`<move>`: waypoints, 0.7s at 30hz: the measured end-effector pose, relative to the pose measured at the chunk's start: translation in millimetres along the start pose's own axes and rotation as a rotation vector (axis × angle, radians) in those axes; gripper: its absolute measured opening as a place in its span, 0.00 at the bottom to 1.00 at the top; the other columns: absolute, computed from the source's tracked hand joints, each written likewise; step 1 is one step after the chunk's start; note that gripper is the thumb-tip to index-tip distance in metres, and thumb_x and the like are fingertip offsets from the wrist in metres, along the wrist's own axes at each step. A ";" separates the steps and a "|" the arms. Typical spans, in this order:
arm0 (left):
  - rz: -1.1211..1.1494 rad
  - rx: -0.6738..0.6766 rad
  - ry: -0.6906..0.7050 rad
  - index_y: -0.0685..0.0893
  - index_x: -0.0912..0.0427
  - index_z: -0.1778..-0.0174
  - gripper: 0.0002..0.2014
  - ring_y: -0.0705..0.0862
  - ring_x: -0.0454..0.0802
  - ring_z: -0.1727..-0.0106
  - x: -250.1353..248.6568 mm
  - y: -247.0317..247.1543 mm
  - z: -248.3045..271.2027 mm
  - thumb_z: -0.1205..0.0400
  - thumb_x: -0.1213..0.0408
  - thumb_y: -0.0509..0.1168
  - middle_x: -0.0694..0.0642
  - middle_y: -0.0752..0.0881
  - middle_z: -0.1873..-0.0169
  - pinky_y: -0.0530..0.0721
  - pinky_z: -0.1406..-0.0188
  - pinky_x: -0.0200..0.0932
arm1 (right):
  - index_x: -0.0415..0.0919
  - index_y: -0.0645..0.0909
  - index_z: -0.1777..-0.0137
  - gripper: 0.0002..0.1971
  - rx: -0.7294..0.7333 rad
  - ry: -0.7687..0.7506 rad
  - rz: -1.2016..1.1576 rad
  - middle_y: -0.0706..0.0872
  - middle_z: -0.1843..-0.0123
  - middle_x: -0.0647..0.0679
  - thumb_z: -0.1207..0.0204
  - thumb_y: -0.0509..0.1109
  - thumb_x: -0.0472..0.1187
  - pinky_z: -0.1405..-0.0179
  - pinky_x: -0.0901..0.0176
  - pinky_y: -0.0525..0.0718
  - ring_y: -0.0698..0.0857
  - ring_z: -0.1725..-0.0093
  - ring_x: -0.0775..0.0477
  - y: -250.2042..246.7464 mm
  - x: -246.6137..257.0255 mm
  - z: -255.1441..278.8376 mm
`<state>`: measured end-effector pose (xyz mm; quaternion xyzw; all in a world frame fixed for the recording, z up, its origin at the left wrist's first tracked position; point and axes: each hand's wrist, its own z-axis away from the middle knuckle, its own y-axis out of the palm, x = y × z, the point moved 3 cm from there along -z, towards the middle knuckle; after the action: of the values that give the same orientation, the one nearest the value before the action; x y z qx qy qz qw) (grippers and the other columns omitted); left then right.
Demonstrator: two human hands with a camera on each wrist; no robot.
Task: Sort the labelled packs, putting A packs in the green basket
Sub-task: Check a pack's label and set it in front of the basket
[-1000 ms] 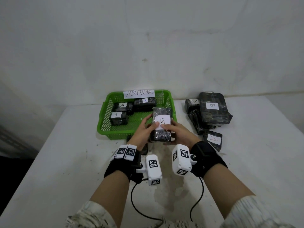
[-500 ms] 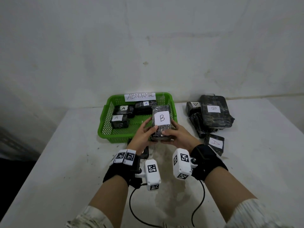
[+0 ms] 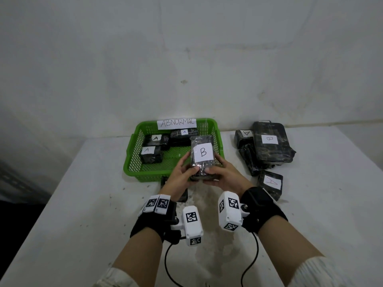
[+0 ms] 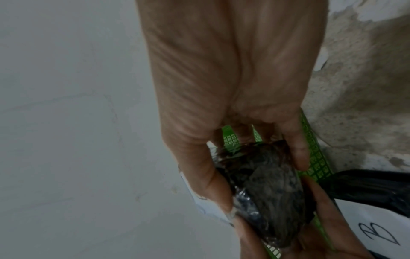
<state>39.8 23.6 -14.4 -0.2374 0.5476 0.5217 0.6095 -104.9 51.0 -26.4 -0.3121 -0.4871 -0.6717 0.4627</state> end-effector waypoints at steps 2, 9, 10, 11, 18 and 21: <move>-0.016 0.031 0.008 0.64 0.48 0.22 0.33 0.79 0.56 0.36 -0.6 -1.2 0.9 0.20 0.79 0.61 0.59 0.73 0.26 0.82 0.42 0.55 | 0.55 0.67 0.25 0.32 -0.010 0.022 0.023 0.88 0.43 0.47 0.28 0.73 0.42 0.49 0.45 0.86 0.87 0.46 0.43 0.2 0.8 1.4; -0.110 0.046 -0.027 0.67 0.46 0.25 0.27 0.83 0.55 0.43 -8.4 0.2 1.8 0.19 0.70 0.63 0.59 0.79 0.34 0.85 0.51 0.52 | 0.42 0.80 0.36 0.19 -0.091 0.056 0.121 0.90 0.48 0.44 0.27 0.75 0.43 0.53 0.51 0.87 0.88 0.51 0.43 0.1 6.5 1.6; -0.107 0.032 -0.039 0.67 0.46 0.25 0.25 0.84 0.53 0.45 -10.7 -0.1 1.2 0.18 0.65 0.62 0.58 0.80 0.36 0.85 0.52 0.53 | 0.43 0.79 0.37 0.18 -0.081 0.062 0.156 0.89 0.49 0.46 0.26 0.75 0.43 0.54 0.52 0.87 0.88 0.51 0.44 0.3 7.2 3.5; -0.113 0.011 -0.041 0.67 0.45 0.26 0.24 0.84 0.52 0.46 -13.2 -0.2 0.2 0.18 0.61 0.63 0.57 0.80 0.36 0.85 0.51 0.55 | 0.44 0.80 0.38 0.18 -0.075 0.070 0.187 0.89 0.49 0.47 0.26 0.75 0.43 0.54 0.53 0.87 0.88 0.51 0.45 0.3 7.0 4.8; -0.224 -0.094 0.013 0.68 0.45 0.27 0.30 0.82 0.56 0.39 -17.8 -0.3 -6.6 0.24 0.60 0.71 0.58 0.79 0.34 0.81 0.39 0.64 | 0.44 0.75 0.30 0.28 -0.040 0.090 0.269 0.88 0.40 0.42 0.29 0.77 0.40 0.39 0.41 0.83 0.87 0.43 0.40 2.2 3.5 6.0; -0.188 -0.096 0.010 0.67 0.46 0.27 0.29 0.83 0.57 0.39 -15.0 0.3 -7.2 0.22 0.63 0.70 0.61 0.79 0.33 0.85 0.45 0.58 | 0.42 0.70 0.26 0.33 -0.041 0.087 0.287 0.87 0.39 0.40 0.30 0.77 0.33 0.40 0.42 0.83 0.87 0.45 0.41 1.7 2.1 4.2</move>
<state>38.7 11.9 -2.7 -0.3191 0.5004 0.4869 0.6409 -104.3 54.1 -22.6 -0.3584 -0.4034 -0.6214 0.5681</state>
